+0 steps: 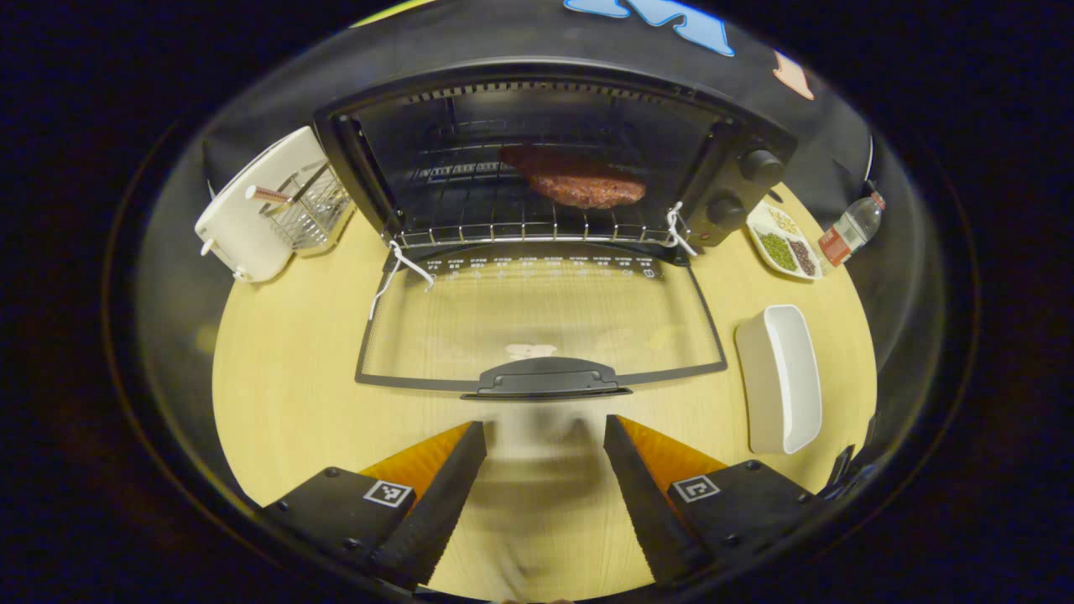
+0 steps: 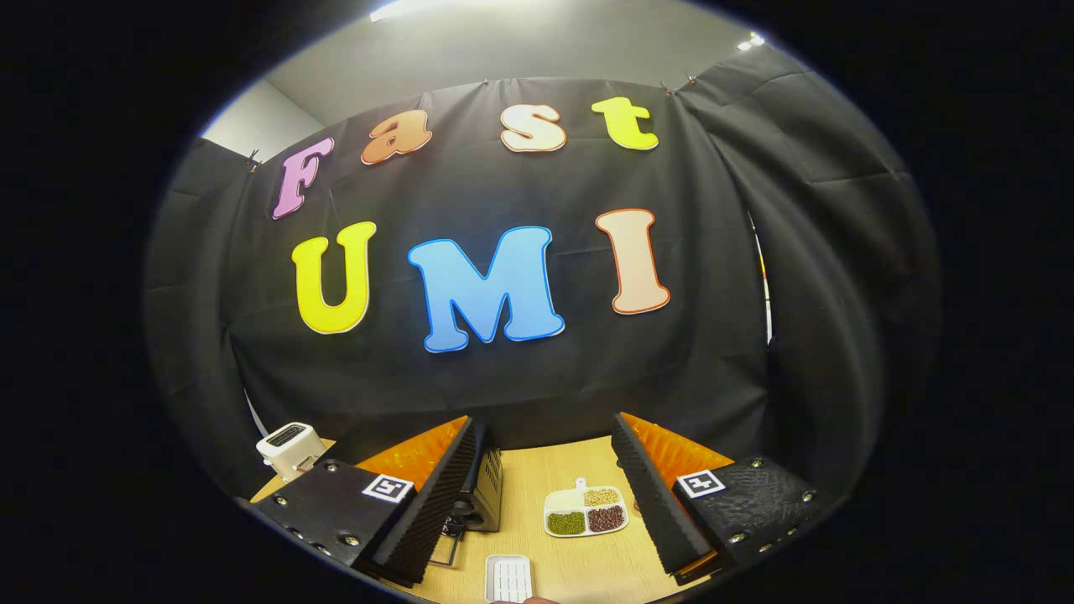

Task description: Open the electric oven with the left hand, put the food in, and close the electric oven.

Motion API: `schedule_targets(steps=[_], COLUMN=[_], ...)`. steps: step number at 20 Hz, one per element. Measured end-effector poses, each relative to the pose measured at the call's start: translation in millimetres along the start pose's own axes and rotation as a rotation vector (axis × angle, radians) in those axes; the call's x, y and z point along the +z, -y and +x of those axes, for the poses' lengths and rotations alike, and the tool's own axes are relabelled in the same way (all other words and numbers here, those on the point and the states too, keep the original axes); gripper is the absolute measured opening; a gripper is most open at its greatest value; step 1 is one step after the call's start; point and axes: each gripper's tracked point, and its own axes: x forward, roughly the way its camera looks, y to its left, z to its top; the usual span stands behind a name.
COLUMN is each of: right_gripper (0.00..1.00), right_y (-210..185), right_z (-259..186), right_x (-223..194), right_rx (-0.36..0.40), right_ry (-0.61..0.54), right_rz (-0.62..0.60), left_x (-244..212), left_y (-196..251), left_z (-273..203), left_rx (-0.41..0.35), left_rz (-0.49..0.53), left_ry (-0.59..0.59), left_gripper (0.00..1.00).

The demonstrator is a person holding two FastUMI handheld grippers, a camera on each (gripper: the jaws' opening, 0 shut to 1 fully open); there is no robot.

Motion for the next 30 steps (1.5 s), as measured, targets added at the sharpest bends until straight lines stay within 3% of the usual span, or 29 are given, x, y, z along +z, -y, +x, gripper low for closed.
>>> schedule_targets(steps=[1, 4, 12, 15, 16, 20, 27, 28, 29, 30], right_gripper=[0.98, 0.98, 0.98, 0.98, 0.98, 0.99, 0.98, 0.99, 0.99, 0.99], right_y=[2, 1, -3, -3, -4, -5, -9, -10, -12, -14], right_z=[1, 0, 2, 2, 2, -1, -7, -7, -7, -7], right_x=[-1, -2, -2, -2, -1, 2, 6, 6, 6, 5], right_rx=[-0.004, -0.013, -0.026, -0.026, -0.026, -0.022, -0.012, -0.01, -0.007, -0.002], right_ry=[-0.001, -0.007, -0.014, -0.015, -0.014, -0.009, 0.004, 0.006, 0.006, 0.005], right_rz=[0.002, 0.005, -0.01, -0.013, -0.013, -0.022, -0.02, -0.018, -0.013, -0.008], left_x=[-2, -7, -2, 0, -1, 2, 14, 16, 18, 20], left_y=[0, -1, -8, -9, -9, -9, -7, -7, -7, -7], left_z=[5, 16, 34, 35, 35, 26, -11, -16, -19, -23], left_rx=[-0.005, -0.021, -0.01, -0.002, -0.006, -0.013, -0.039, -0.041, -0.04, -0.042], left_rz=[-0.014, -0.042, -0.001, 0.032, 0.03, 0.039, 0.036, 0.04, 0.038, 0.035], left_ry=[-0.02, -0.068, -0.112, -0.117, -0.118, -0.095, 0.019, 0.036, 0.047, 0.055], left_gripper=[1.0, 0.97, 1.0, 0.96, 1.0, 0.96, 0.96, 1.0, 0.92, 0.96])
